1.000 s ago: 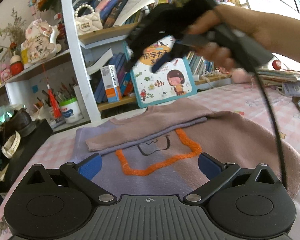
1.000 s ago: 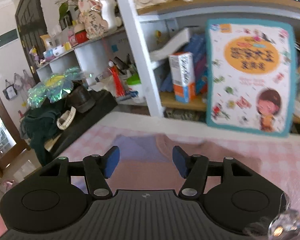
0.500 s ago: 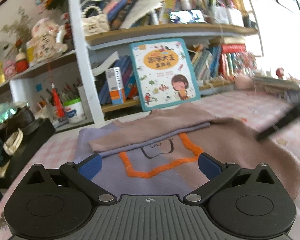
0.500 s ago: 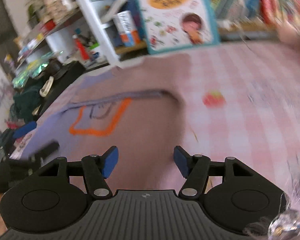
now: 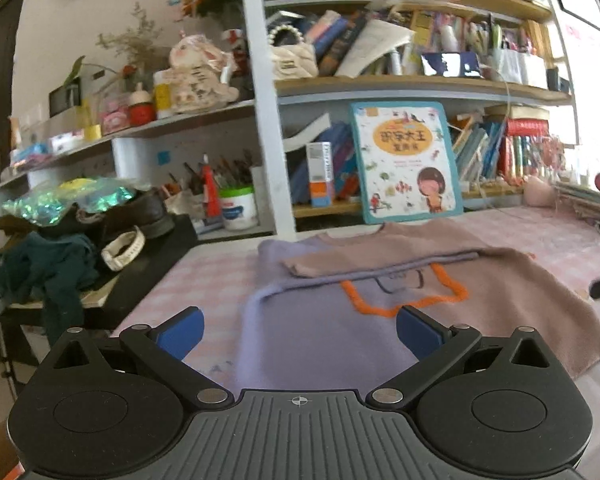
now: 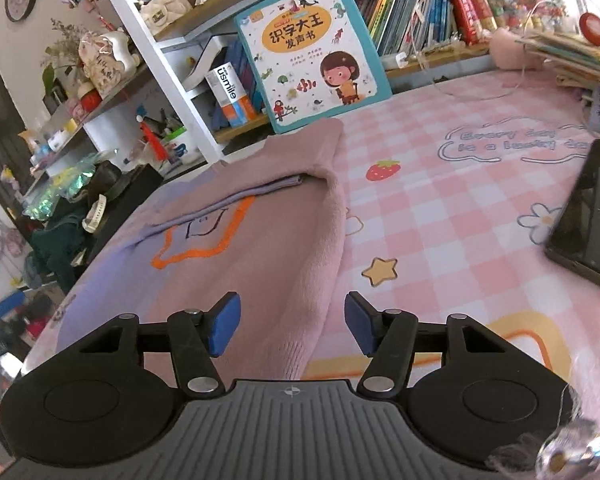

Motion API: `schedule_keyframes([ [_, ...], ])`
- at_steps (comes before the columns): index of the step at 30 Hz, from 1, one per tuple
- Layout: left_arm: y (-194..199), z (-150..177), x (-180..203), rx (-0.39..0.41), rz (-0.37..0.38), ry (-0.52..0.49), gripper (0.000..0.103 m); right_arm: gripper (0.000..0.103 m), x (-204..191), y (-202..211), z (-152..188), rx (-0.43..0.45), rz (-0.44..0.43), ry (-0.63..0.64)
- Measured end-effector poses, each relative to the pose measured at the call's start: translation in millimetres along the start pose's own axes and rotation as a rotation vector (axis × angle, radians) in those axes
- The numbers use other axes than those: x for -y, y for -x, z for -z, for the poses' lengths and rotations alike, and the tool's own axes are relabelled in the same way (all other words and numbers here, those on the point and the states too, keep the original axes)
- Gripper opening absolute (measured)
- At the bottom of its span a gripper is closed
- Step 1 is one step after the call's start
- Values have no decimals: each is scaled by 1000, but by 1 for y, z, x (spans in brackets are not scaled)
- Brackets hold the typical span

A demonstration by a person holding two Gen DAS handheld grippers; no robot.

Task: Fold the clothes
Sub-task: 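Move the open right gripper to the pink side edge of the sweater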

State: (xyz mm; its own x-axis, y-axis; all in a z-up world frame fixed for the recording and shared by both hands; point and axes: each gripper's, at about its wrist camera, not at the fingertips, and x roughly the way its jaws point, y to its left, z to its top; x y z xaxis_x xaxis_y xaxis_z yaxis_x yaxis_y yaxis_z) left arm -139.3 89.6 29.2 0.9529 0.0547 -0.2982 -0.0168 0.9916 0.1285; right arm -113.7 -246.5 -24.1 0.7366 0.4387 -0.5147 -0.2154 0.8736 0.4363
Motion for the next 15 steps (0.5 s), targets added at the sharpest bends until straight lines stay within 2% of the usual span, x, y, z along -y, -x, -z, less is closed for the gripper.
schedule_keyframes([
  [1,4,-3,-7,10,-7,32,103,56,1,2,2,2,8,0],
  [5,14,-10,-29,39,42,150,103,56,4,8,12,9,39,1],
  [9,11,-3,-35,14,29,134,103,53,7,15,21,17,70,2],
  [13,0,10,-43,-43,-1,130,93,42,7,10,20,11,56,-14],
  [15,-6,17,-47,-75,-9,142,91,41,5,8,20,10,53,-7],
])
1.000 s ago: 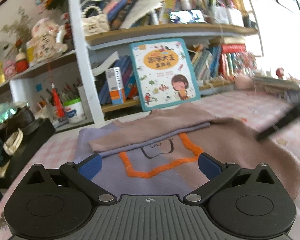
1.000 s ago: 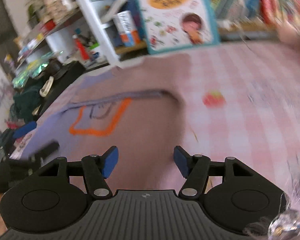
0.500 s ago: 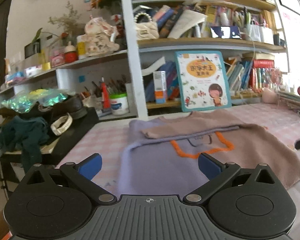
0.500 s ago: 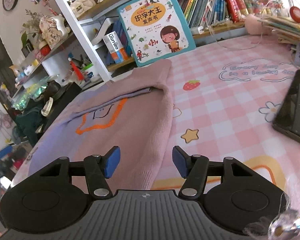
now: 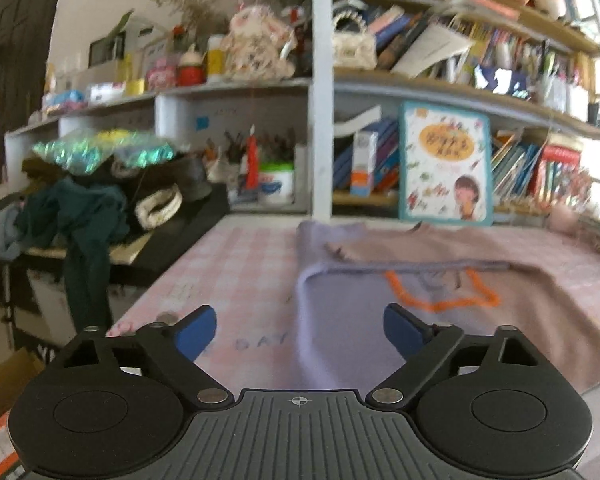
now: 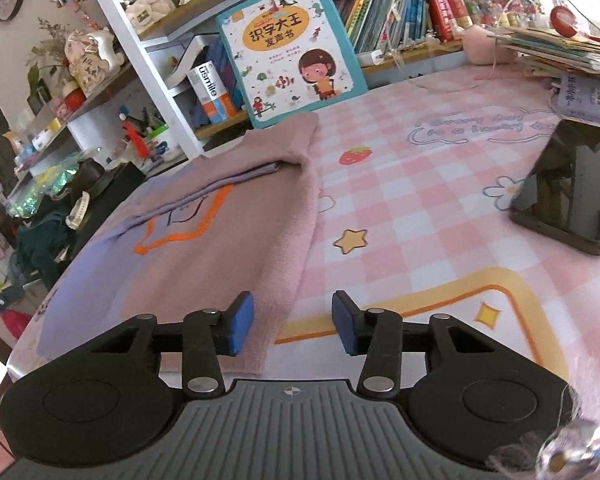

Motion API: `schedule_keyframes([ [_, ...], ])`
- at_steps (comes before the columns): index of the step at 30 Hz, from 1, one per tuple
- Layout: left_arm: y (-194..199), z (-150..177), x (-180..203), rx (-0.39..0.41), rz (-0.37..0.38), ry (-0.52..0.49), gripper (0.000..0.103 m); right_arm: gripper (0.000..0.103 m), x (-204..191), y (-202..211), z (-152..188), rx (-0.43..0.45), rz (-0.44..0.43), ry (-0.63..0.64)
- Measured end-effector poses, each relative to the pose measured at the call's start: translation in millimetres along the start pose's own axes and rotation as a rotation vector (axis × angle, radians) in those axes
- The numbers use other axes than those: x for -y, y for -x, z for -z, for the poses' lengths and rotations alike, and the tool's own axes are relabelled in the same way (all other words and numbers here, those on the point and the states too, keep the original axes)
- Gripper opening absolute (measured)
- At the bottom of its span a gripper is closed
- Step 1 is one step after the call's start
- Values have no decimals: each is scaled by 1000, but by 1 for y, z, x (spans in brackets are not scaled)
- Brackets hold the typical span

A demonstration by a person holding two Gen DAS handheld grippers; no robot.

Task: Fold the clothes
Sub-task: 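Move the open right gripper to the pink side edge of the sweater, then grasp the lavender side edge with the left gripper while the right gripper grasps the pink side edge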

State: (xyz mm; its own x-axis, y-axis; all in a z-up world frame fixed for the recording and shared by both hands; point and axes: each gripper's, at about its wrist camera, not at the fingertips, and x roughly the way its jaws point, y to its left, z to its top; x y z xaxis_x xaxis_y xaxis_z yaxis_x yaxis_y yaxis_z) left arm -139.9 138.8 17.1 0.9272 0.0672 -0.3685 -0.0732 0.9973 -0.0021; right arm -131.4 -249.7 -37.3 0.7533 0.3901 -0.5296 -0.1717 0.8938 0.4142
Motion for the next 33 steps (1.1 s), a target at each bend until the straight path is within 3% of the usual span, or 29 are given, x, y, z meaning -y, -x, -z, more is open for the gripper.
schedule_keyframes([
  [3,-11,9,-5,-52,3,25,83,37,-5,-6,-1,-8,-3,15],
  [6,-20,19,-6,-101,25,49,69,26,-10,-12,-2,-20,-11,32],
  [10,-29,31,-5,-145,74,94,35,11,-8,-9,0,-8,-13,41],
  [12,-30,36,-4,-151,97,115,28,8,-5,-6,1,3,-12,43],
  [13,-29,36,-2,-157,117,120,15,6,-4,-4,2,8,-11,44],
  [14,-28,36,0,-160,140,122,12,4,-3,-2,3,13,-11,45],
  [21,-22,27,28,-152,283,107,7,4,12,19,5,36,-6,44],
  [25,-17,25,51,-164,345,46,7,4,20,39,7,30,16,80],
  [30,4,27,56,-156,361,12,6,4,36,57,9,40,-1,40],
  [33,17,27,46,-157,353,25,6,4,46,63,11,41,-69,-33],
])
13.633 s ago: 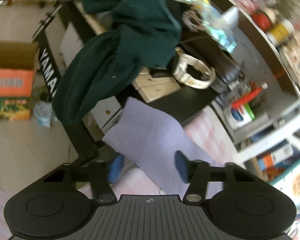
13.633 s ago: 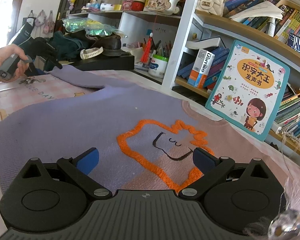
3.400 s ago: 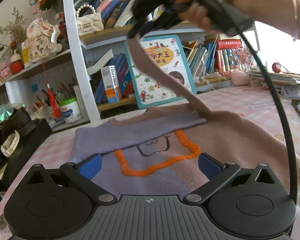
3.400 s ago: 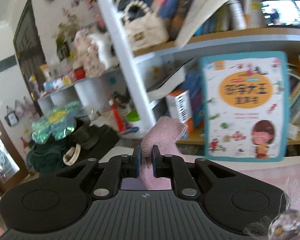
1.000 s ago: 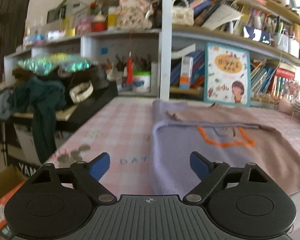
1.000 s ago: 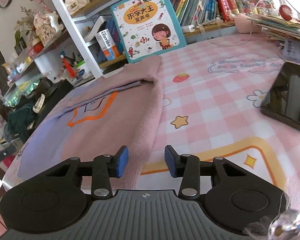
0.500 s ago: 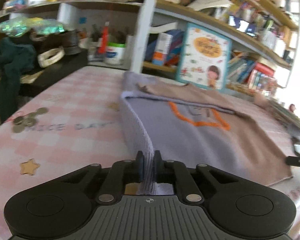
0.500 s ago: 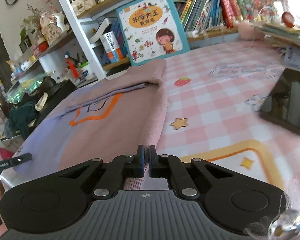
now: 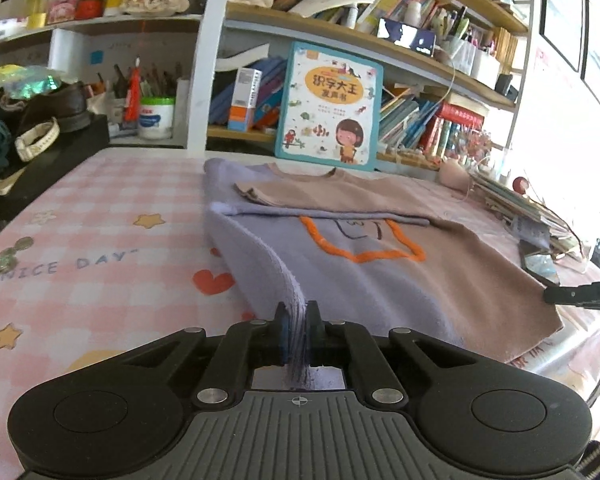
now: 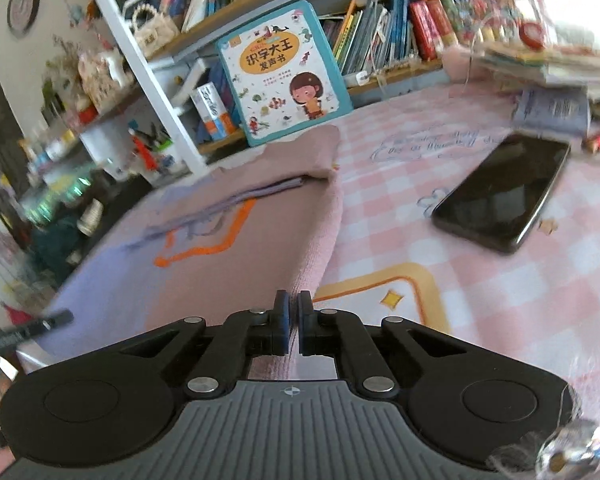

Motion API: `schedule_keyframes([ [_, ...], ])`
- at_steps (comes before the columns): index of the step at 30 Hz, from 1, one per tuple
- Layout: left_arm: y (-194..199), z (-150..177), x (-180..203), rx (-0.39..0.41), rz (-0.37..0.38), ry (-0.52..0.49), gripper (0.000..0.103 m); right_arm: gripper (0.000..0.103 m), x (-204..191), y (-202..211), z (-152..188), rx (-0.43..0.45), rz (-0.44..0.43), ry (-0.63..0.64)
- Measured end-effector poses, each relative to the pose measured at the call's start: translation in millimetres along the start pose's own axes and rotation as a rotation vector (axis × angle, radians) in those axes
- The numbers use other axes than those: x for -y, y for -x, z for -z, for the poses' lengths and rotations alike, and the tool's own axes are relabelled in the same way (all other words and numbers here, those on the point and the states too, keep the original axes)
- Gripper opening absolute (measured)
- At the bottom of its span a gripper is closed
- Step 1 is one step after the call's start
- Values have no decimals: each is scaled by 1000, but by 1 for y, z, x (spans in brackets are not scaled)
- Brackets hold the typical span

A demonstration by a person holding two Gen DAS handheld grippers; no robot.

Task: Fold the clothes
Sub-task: 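Grasp the lavender side edge with the left gripper while the right gripper grasps the pink side edge, then lift both side edges and fold them toward each other over the sweater center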

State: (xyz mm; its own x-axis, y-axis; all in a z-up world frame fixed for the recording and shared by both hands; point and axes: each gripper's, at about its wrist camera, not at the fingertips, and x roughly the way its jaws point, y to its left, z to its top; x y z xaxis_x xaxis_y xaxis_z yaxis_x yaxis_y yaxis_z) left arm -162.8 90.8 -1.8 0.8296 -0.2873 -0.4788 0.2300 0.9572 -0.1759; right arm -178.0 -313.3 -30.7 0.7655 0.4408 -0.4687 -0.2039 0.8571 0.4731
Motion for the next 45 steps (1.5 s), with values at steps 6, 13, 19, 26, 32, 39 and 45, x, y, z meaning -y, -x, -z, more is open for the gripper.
schedule_keyframes([
  [6,5,3,-19,-27,-5,93,7,4,8,1,1,-3,-136,-120],
  [13,-1,10,-35,-64,-7,191,59,8,14,0,7,-30,-78,-143],
  [19,-3,11,-40,-51,15,233,65,20,17,-4,12,-59,-74,-164],
  [26,-12,13,-37,-55,52,241,24,22,14,-8,13,-73,-92,-166],
  [32,1,10,-42,-3,159,297,9,10,10,-6,11,-10,-171,-187],
  [39,2,11,-54,-10,192,343,9,11,16,-12,4,-29,-229,-274],
  [45,-8,19,-61,-60,179,378,11,15,15,-15,7,-70,-226,-262],
])
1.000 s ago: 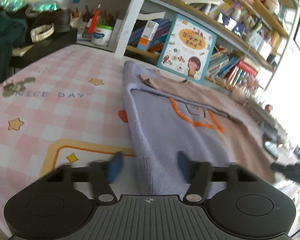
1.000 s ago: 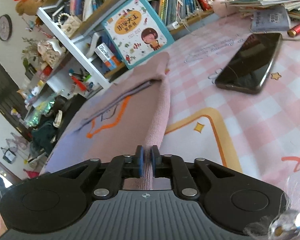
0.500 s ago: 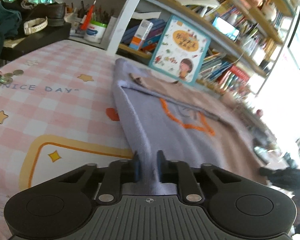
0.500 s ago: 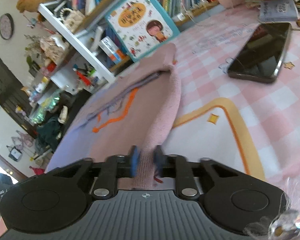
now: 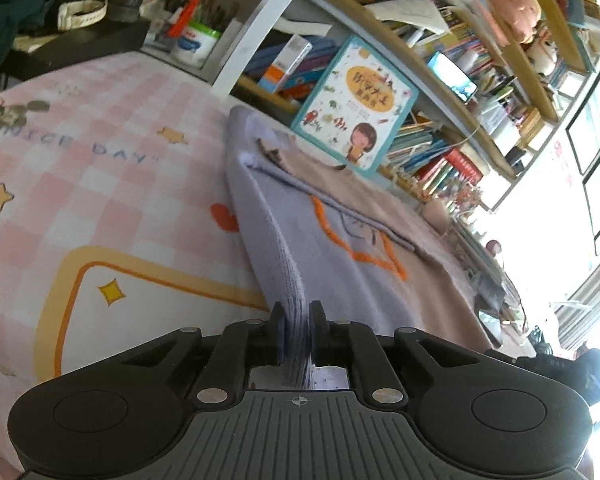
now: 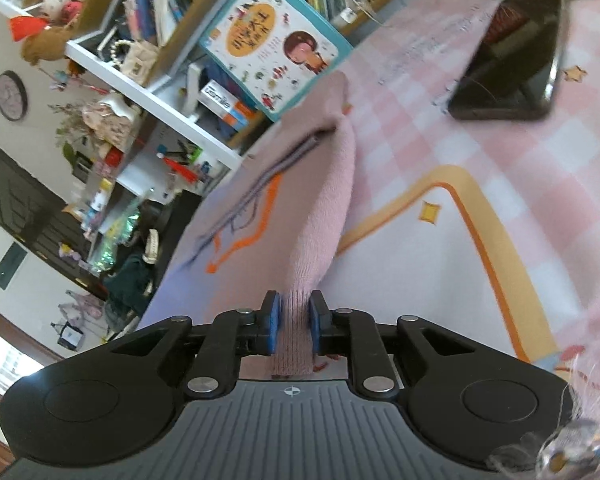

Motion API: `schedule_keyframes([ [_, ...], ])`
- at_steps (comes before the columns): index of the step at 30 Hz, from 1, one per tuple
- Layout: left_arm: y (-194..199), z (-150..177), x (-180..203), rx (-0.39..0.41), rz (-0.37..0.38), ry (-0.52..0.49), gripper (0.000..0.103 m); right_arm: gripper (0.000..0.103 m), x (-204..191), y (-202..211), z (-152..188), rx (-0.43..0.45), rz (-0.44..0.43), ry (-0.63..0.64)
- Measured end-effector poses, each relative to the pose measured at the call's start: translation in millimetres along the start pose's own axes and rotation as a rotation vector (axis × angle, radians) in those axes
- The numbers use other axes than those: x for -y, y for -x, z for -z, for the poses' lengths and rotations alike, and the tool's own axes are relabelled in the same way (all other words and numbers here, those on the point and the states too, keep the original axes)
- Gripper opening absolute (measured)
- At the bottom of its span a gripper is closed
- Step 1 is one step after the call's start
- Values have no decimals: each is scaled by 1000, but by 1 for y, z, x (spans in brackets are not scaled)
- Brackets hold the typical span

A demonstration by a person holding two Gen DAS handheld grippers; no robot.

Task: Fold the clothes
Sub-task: 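Lift both side edges and fold them toward each other over the sweater center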

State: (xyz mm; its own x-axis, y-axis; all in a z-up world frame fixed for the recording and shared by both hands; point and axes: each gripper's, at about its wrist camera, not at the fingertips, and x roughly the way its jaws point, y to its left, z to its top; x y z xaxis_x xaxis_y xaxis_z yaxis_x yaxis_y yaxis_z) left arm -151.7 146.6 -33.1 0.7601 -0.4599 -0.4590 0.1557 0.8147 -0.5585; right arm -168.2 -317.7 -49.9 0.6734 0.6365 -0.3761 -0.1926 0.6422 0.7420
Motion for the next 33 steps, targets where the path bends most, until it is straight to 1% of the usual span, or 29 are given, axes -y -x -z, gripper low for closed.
schedule_keyframes([
  [3,-3,0,-4,-10,0,20,13,19,0,-1,2,-20,4,3],
  [5,-4,0,-6,-18,4,29,13,27,0,-2,3,-34,7,6],
  [8,-4,0,-10,-17,20,47,13,28,0,-4,5,-55,11,9],
  [9,-4,1,-11,-15,26,55,13,28,0,-4,5,-61,13,10],
  [14,-3,2,-16,-9,53,75,10,14,5,-5,7,-70,15,10],
  [16,-1,3,-15,-7,74,83,7,11,8,-2,7,-62,-5,-5],
  [21,15,7,-13,-10,128,119,6,10,7,13,8,-72,-69,-28],
  [25,34,19,-7,-27,147,130,6,9,4,28,9,-94,-127,-53],
  [27,40,21,-9,-24,149,145,6,9,1,32,11,-114,-167,-40],
  [29,41,19,-14,-11,159,179,6,9,-3,30,11,-114,-195,-24],
  [31,39,15,-20,2,189,224,6,9,-5,27,8,-105,-231,-26],
  [33,37,8,-20,26,241,249,6,9,-5,23,2,-88,-276,-48],
])
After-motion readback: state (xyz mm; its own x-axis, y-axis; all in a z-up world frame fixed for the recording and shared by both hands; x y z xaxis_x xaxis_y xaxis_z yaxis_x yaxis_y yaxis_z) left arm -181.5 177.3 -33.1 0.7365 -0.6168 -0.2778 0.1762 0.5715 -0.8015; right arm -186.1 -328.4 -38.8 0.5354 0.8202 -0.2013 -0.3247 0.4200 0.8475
